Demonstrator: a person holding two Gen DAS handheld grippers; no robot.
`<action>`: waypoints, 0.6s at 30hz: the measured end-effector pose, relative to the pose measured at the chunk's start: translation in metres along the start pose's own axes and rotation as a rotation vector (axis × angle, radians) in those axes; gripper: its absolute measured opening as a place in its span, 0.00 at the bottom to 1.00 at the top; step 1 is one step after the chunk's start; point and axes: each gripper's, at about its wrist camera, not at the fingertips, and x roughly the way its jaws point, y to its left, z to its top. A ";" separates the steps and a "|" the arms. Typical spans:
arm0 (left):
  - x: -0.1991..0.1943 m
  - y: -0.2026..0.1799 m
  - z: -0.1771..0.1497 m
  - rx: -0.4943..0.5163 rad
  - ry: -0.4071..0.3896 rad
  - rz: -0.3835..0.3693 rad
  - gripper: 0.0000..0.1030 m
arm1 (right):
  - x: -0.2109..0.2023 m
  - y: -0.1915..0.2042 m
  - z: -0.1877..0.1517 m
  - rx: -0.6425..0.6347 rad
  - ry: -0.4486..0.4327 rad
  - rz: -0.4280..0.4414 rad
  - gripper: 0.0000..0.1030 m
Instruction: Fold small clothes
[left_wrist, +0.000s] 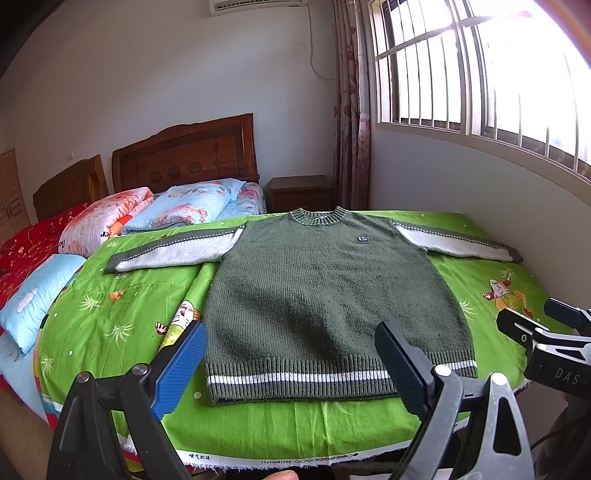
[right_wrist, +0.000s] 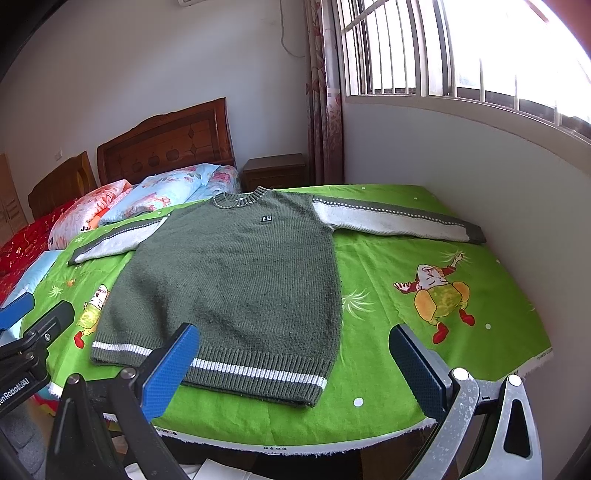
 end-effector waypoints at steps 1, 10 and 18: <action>0.000 0.000 -0.001 0.000 0.001 0.000 0.91 | 0.000 0.000 0.000 0.001 0.002 0.001 1.00; 0.002 -0.002 -0.003 0.010 0.017 0.000 0.91 | 0.004 -0.002 -0.002 0.009 0.018 0.005 1.00; 0.009 -0.003 -0.006 0.015 0.040 0.000 0.91 | 0.009 -0.002 -0.006 0.011 0.030 0.011 1.00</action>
